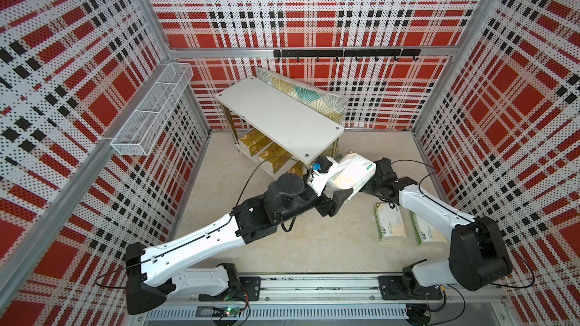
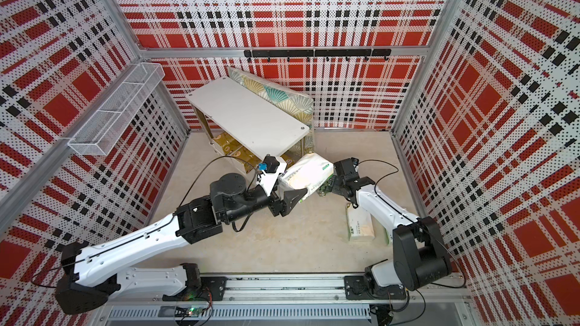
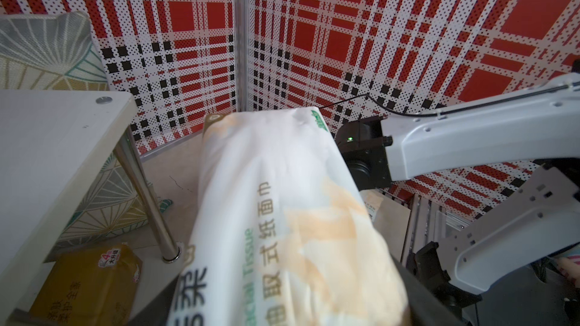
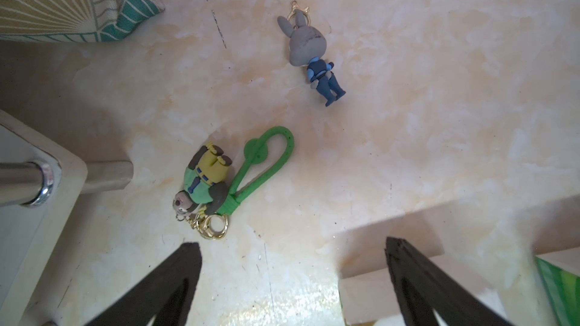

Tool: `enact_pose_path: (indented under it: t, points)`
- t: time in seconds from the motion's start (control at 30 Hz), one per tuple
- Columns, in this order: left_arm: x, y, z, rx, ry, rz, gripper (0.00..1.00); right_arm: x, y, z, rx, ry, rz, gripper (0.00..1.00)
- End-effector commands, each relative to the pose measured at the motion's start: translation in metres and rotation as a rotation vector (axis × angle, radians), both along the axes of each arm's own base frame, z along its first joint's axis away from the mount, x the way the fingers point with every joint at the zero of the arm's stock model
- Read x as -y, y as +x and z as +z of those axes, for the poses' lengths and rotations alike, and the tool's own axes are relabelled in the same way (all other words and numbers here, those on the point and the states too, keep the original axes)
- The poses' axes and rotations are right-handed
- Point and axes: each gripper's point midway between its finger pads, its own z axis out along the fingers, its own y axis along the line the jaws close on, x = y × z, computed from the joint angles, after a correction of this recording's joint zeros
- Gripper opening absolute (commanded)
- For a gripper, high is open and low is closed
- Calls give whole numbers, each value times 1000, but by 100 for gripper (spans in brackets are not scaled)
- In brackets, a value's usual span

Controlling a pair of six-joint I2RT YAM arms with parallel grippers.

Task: Place the tissue boxes on the shelf by color
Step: Place a box of tissues on the shelf.

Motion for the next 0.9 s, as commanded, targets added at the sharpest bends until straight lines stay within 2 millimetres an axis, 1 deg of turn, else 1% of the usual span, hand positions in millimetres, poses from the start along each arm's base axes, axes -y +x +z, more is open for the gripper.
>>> enact_pose_path:
  t: [0.0, 0.17, 0.33, 0.47, 0.57, 0.63, 0.67, 0.77, 0.87]
  points:
    - [-11, 9, 21, 51, 22, 8, 77, 0, 1, -6, -8, 0, 9, 100]
    - [-29, 27, 42, 111, 12, 7, 77, 1, 0, -11, -18, -4, 13, 100]
    - [-44, 38, 71, 186, -40, 32, 78, -1, 1, -10, -17, -1, 18, 100]
    - [-62, 54, 85, 230, -45, 81, 78, -3, 2, -6, -8, 7, 25, 100]
    - [-74, 65, 94, 253, -64, 71, 78, -3, 2, -7, -9, 10, 23, 100]
    - [-78, 72, 97, 259, -63, 57, 78, -3, 2, -8, -10, 10, 23, 100]
    - [-79, 76, 97, 263, -57, 56, 78, -8, 2, -9, -15, 34, 39, 100]
    - [-82, 89, 96, 263, -39, 39, 78, -9, 1, -10, -18, 38, 46, 100]
    - [-92, 103, 96, 272, -28, 48, 78, -11, 2, -9, -15, 44, 59, 100]
